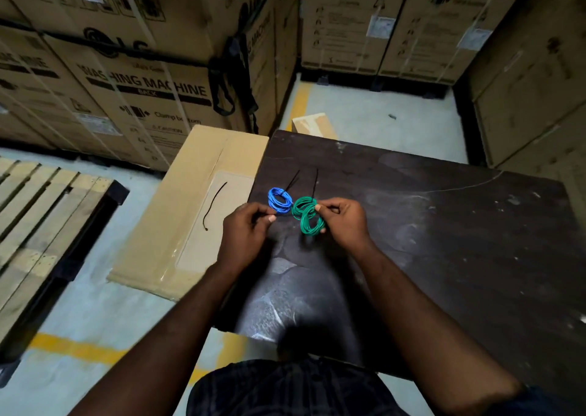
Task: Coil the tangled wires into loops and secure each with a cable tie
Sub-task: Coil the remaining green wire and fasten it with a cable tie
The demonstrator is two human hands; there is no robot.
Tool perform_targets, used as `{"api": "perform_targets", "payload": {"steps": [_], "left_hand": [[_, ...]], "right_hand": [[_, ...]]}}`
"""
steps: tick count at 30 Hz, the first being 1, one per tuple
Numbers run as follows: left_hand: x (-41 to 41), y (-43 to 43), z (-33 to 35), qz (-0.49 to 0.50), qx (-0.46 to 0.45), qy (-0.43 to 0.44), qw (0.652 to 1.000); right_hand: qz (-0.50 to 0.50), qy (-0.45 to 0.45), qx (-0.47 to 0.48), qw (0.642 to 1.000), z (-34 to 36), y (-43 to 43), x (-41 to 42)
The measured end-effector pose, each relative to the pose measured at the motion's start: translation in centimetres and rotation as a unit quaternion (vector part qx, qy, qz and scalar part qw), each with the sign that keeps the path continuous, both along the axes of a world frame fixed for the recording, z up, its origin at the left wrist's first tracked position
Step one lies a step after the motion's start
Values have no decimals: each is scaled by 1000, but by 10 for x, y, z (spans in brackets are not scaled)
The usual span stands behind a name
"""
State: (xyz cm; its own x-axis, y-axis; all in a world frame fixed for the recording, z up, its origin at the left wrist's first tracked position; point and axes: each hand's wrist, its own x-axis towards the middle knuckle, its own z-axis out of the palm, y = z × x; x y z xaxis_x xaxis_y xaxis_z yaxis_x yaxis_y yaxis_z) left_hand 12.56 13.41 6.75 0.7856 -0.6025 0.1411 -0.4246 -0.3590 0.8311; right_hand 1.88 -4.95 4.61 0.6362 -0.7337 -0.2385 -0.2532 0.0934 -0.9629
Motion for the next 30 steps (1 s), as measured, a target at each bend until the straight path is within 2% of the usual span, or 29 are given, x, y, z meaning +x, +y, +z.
{"api": "perform_targets", "payload": {"steps": [7,12,17,24,30], "left_hand": [[-37,-42,36,-105,-56,12,993],[-54,-64,33,-101,-54,72,991],[-60,-73,33,-163,-32,89,982],[-61,-72,47,-199,-31,-61,978],[-52,-75,42,-172,9,-111,979]], "right_hand": [[-66,-3,-12,998,10,-26,-20],[-88,-20,-15,996,17,-34,-33],[-118,-31,-21,992,20,-47,-45],[-153,-17,-14,988,16,-61,-57],[-178,-6,-23,984,17,-67,-61]]}}
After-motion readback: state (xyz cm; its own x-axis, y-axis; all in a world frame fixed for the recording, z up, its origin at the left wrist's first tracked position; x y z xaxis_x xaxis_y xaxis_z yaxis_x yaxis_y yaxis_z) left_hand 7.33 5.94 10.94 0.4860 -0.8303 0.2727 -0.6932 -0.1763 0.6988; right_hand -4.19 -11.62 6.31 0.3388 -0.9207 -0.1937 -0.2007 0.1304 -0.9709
